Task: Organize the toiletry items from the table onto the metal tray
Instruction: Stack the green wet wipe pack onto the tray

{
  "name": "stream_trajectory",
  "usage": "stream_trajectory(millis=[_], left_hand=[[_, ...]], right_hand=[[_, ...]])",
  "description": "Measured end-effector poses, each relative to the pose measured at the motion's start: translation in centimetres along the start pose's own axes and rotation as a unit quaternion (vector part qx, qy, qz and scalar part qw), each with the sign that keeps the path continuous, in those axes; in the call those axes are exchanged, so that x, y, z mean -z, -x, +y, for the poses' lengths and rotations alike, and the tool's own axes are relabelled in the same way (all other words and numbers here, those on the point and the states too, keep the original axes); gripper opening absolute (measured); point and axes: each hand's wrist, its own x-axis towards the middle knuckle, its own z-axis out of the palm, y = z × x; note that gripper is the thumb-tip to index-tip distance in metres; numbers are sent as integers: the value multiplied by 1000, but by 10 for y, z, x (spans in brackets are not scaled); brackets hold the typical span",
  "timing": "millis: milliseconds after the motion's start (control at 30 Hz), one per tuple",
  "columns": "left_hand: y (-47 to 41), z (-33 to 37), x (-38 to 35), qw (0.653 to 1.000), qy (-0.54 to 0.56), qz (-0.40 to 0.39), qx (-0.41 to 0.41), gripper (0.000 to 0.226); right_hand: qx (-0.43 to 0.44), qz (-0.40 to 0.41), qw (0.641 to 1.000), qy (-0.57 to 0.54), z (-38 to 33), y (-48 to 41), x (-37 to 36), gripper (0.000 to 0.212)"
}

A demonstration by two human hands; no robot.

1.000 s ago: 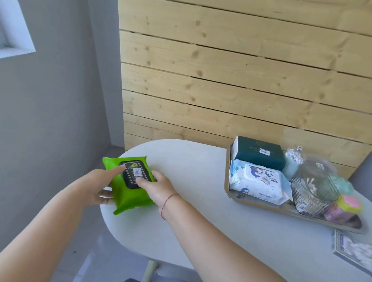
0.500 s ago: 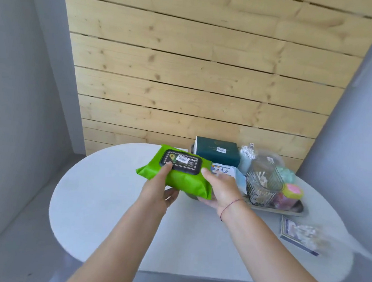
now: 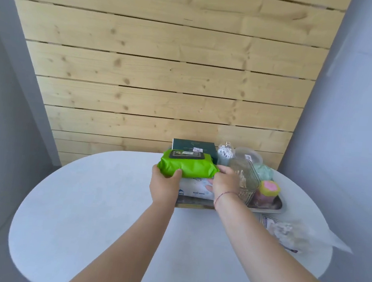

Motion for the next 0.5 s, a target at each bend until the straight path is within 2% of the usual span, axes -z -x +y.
stream_trajectory(millis=[133, 267, 333, 500], left_hand=[[-4, 1, 10, 999, -21, -24, -2, 33], [-10, 3, 17, 996, 75, -22, 49, 31], [-11, 2, 20, 996, 77, -8, 38, 21], [-4, -7, 14, 999, 35, -21, -10, 30]], right_hand=[[9, 1, 1000, 18, 3, 7, -1, 50], [51, -6, 996, 71, 8, 9, -5, 47], [76, -9, 992, 100, 11, 10, -6, 46], [134, 19, 983, 124, 17, 7, 4, 42]])
